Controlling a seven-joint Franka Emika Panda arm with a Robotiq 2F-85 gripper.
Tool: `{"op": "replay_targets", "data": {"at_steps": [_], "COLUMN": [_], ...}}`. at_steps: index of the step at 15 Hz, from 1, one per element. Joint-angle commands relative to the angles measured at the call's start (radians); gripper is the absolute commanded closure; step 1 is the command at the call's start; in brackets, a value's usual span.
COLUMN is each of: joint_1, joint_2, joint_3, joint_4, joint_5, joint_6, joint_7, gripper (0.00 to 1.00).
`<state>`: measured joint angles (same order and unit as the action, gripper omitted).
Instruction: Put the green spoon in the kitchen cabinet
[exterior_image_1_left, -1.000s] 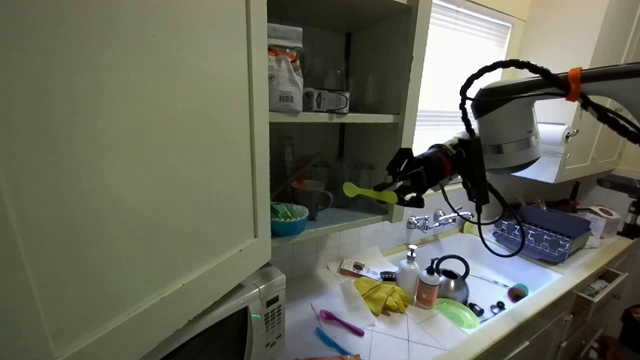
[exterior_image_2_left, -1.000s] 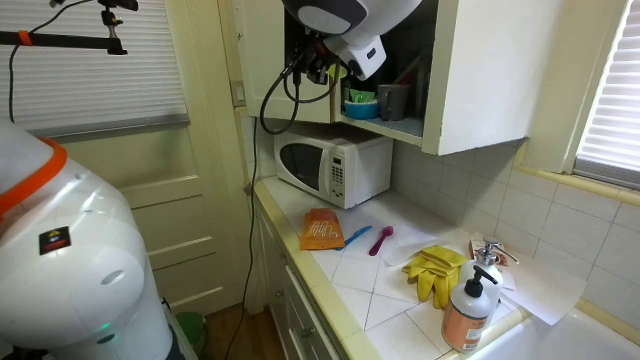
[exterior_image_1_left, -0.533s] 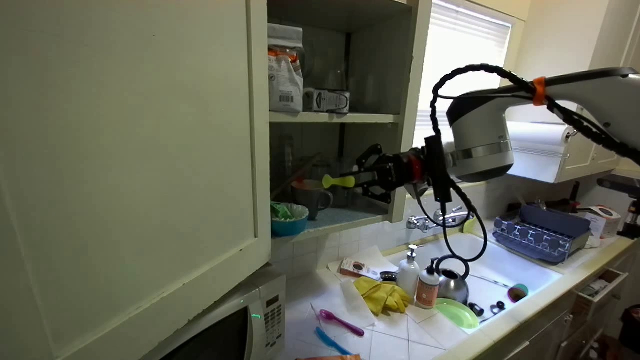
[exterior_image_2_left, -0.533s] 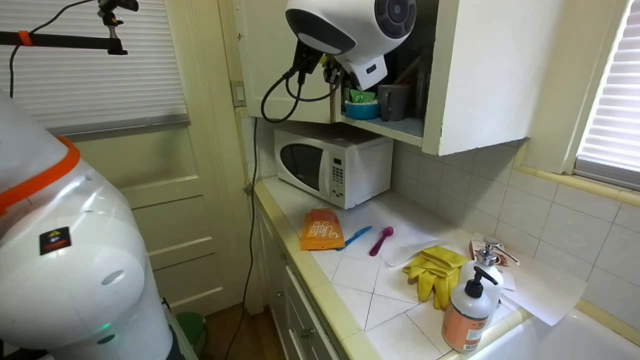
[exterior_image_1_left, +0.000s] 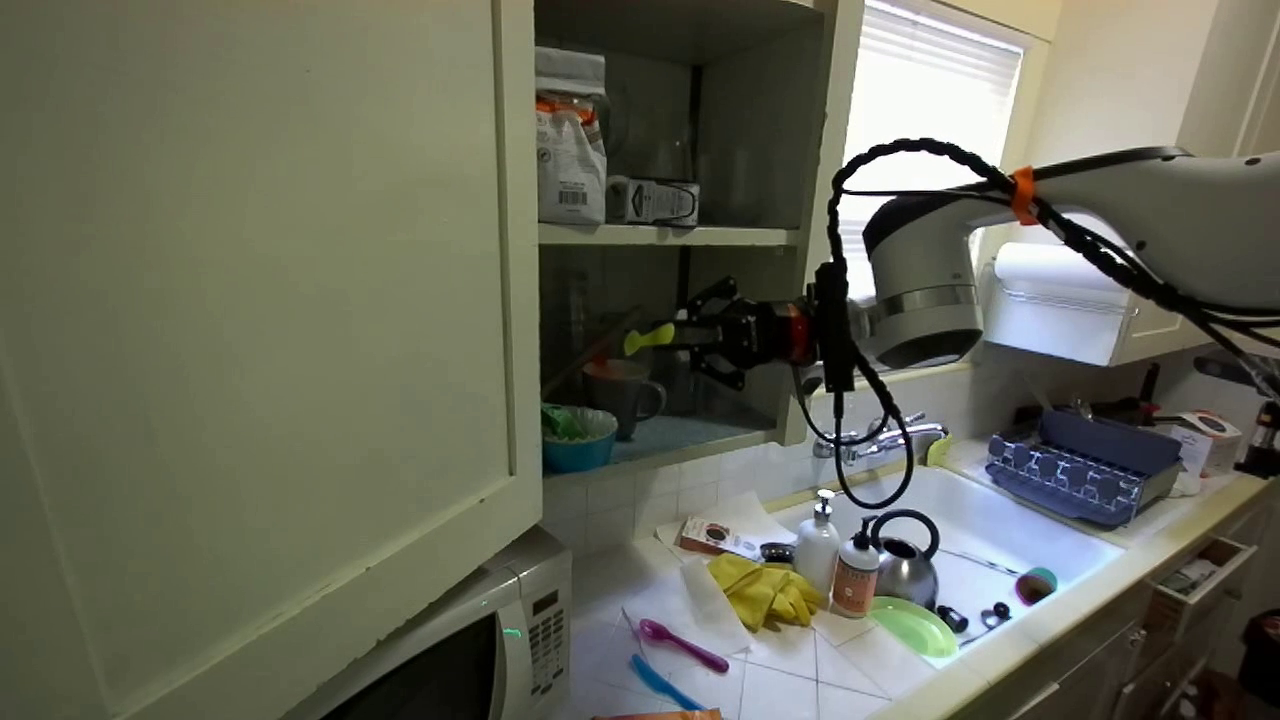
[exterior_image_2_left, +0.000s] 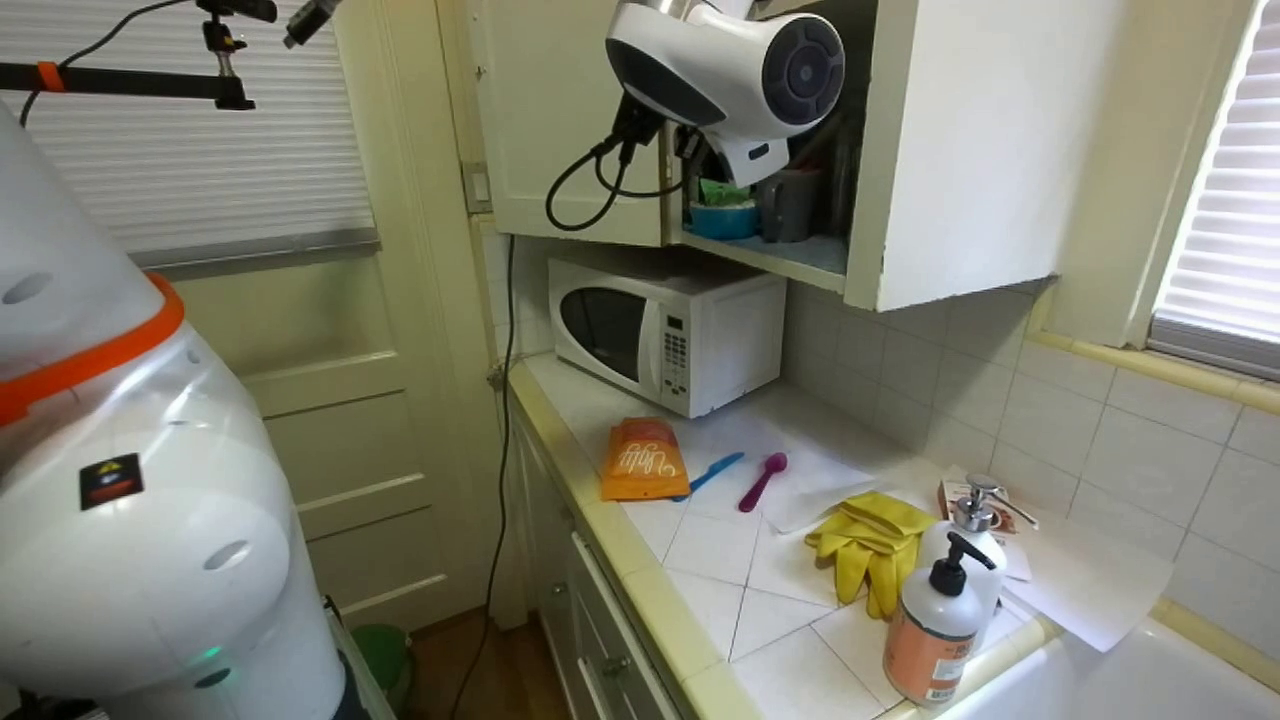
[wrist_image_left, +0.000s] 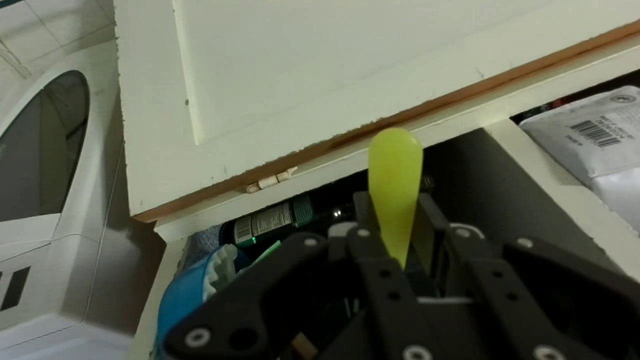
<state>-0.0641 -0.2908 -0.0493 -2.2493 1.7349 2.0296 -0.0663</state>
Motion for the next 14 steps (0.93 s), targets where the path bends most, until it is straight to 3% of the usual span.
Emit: {"op": "replay_targets", "data": {"at_steps": [1, 5, 6, 14], "joint_1": [-0.007, -0.007, -0.005, 0.005], "joint_2": [0.002, -0.003, 0.006, 0.039], "joint_3": [0.005, 0.005, 0.011, 0.035], "joint_4": [0.001, 0.001, 0.006, 0.052], "joint_5": [-0.001, -0.001, 0.018, 0.124], "joint_6": [-0.003, -0.003, 0.018, 0.153], "joint_7": [0.002, 0.002, 0.003, 0.041], "gripper": [0.76, 0.76, 0.94, 0.94]}}
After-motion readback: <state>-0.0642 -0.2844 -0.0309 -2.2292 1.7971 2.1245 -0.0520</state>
